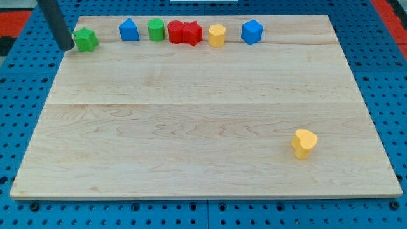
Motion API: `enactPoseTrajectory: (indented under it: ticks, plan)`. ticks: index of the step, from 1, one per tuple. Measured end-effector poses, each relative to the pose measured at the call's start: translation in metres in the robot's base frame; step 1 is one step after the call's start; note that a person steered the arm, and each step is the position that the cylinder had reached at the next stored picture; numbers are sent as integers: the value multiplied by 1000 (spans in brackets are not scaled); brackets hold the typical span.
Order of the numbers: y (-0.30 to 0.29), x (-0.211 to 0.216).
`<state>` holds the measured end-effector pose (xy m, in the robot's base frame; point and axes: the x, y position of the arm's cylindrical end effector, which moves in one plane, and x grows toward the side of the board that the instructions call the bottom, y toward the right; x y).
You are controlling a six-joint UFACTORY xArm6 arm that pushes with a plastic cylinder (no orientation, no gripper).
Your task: Slide the green star to the top left
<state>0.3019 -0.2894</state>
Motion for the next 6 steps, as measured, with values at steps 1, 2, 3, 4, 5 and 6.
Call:
enactPoseTrajectory:
  ticks: [1, 2, 3, 4, 5, 6]
  plan:
    - [6, 20]
    - [23, 13]
    - [25, 5]
    - [25, -12]
    - [27, -33]
    - [30, -43]
